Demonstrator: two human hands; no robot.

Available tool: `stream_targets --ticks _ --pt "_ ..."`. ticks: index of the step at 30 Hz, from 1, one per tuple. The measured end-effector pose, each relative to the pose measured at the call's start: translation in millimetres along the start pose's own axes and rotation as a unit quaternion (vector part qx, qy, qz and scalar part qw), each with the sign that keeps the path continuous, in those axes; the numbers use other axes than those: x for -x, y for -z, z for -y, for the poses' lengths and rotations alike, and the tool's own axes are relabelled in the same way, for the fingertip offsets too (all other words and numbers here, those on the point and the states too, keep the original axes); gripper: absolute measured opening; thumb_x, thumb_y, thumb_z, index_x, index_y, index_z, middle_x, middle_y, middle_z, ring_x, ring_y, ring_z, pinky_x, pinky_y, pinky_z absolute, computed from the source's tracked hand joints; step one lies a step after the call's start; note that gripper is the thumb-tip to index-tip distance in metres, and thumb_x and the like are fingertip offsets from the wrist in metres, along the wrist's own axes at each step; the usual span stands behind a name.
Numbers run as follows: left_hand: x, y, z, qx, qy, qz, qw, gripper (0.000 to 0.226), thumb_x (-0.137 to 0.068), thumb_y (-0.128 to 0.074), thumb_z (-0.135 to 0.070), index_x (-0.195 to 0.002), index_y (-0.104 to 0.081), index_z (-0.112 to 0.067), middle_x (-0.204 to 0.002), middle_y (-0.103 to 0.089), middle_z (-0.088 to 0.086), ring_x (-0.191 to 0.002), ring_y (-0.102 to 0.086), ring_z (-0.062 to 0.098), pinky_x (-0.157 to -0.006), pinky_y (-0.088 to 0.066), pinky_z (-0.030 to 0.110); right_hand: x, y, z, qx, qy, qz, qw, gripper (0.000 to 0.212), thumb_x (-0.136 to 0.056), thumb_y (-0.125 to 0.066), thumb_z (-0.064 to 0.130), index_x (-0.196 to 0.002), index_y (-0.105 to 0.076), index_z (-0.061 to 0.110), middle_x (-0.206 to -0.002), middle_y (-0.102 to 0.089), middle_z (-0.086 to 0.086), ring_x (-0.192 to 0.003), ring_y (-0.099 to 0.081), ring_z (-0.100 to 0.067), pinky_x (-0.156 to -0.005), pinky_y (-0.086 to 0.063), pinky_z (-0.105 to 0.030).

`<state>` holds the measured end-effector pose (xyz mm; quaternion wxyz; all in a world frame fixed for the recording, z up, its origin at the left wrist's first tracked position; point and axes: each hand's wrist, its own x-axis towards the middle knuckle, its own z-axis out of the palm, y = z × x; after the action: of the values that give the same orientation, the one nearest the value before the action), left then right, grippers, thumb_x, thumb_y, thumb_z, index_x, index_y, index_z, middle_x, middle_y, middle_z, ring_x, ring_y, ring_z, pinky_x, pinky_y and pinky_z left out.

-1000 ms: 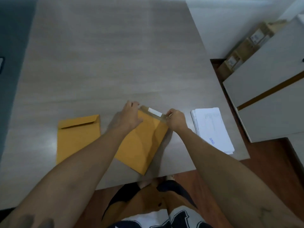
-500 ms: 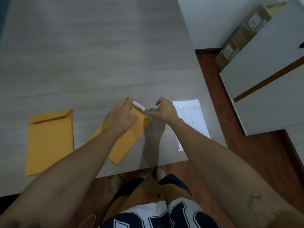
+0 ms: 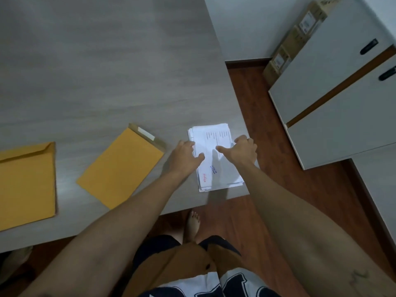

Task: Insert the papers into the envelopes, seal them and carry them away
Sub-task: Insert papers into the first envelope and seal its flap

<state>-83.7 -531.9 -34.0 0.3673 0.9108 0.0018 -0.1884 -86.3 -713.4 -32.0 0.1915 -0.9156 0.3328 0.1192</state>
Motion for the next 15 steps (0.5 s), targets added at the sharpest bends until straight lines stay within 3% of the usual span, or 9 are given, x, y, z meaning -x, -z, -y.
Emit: stream_targets --ticks 2,6,9,15 --pt "0 -10 -8 -0.007 0.032 -0.004 0.999 0.052 -0.083 -0.068 -0.042 -0.123 -0.061 -0.011 -0.121 -0.055 0.005 -0.106 -0.059 0.025 -0.091 -0.050 0.038 -1 -3 -12 -0.002 -0.004 0.021 1.000 0.087 -0.063 -0.076 0.068 -0.125 -0.050 0.014 -0.130 -0.051 -0.010 -0.125 -0.046 -0.029 -0.097 -0.048 -0.045" --pt "-2 -22 -21 0.010 0.105 -0.030 0.994 0.046 -0.083 -0.069 -0.039 -0.116 -0.063 -0.007 -0.123 -0.054 0.006 -0.105 -0.060 0.025 -0.071 -0.041 0.027 3 -14 -20 0.004 0.006 0.037 0.999 0.086 -0.060 -0.082 0.062 -0.123 -0.048 0.015 -0.124 -0.052 -0.008 -0.119 -0.050 -0.025 -0.092 -0.051 -0.043" --pt "-1 -25 -27 0.012 0.133 -0.037 0.990 0.040 -0.089 -0.066 -0.034 -0.119 -0.061 -0.009 -0.132 -0.046 0.006 -0.111 -0.054 0.021 -0.072 -0.033 0.022 4 -18 -20 -0.005 0.008 0.038 0.999 0.086 -0.062 -0.084 0.056 -0.125 -0.045 0.013 -0.125 -0.051 -0.008 -0.118 -0.051 -0.026 -0.091 -0.051 -0.042" --pt "-1 -30 -28 0.003 0.130 -0.061 0.990 0.042 -0.090 -0.066 -0.031 -0.124 -0.058 -0.008 -0.135 -0.044 0.005 -0.113 -0.053 0.020 -0.073 -0.034 0.022 0 -19 -20 0.001 0.008 0.036 0.999 0.088 -0.061 -0.084 0.057 -0.125 -0.044 0.013 -0.124 -0.051 -0.009 -0.116 -0.053 -0.026 -0.090 -0.052 -0.042"
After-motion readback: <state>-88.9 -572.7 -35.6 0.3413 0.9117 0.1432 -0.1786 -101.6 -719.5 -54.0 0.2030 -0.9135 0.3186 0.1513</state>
